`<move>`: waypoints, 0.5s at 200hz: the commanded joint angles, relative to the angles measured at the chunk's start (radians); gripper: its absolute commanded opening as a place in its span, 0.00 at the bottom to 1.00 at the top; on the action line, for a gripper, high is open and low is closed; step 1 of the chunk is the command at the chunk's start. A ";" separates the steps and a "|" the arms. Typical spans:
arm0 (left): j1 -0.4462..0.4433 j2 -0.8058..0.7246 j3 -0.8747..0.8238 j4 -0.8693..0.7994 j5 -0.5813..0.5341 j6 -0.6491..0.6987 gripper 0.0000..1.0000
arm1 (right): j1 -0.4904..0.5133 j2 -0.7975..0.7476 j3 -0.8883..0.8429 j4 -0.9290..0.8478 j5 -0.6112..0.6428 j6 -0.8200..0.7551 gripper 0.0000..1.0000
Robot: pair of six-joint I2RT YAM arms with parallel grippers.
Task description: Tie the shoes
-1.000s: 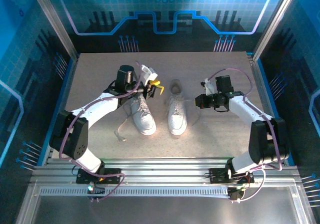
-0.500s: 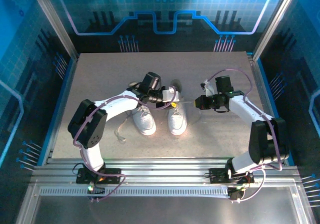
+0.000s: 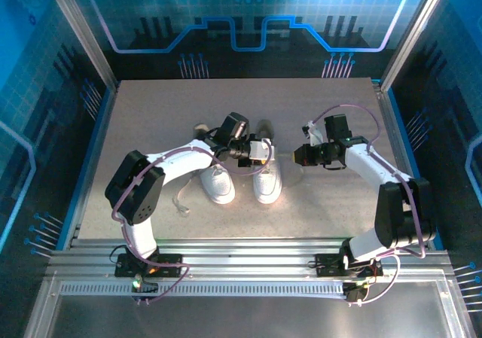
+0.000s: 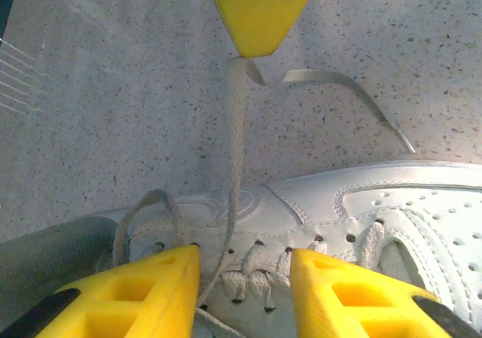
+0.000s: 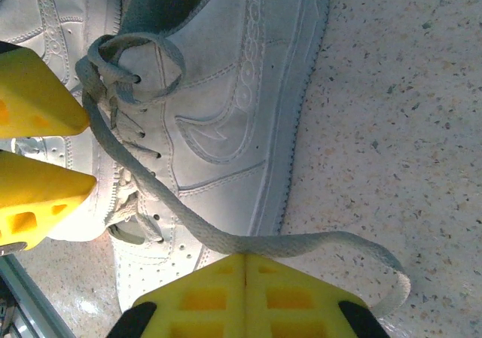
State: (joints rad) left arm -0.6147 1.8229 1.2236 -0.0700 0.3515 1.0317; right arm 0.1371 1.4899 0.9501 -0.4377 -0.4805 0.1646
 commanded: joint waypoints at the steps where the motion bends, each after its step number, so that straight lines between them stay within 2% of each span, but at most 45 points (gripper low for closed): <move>1: -0.020 0.033 0.028 0.013 -0.002 0.036 0.37 | 0.011 -0.032 0.014 -0.025 -0.027 0.003 0.00; 41: -0.036 0.067 0.054 0.001 -0.015 0.056 0.36 | 0.012 -0.046 0.012 -0.030 -0.029 0.006 0.00; 61: -0.039 0.069 0.059 0.004 -0.021 0.053 0.24 | 0.012 -0.049 0.012 -0.034 -0.030 0.004 0.00; 85: -0.039 0.056 0.045 0.025 -0.028 0.047 0.00 | 0.012 -0.048 0.013 -0.041 -0.036 0.001 0.00; 100: -0.037 0.045 0.032 0.034 -0.025 0.044 0.00 | 0.012 -0.046 0.022 -0.047 -0.043 -0.002 0.02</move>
State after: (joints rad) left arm -0.6491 1.8843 1.2541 -0.0635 0.3210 1.0725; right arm 0.1371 1.4631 0.9501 -0.4496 -0.4889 0.1650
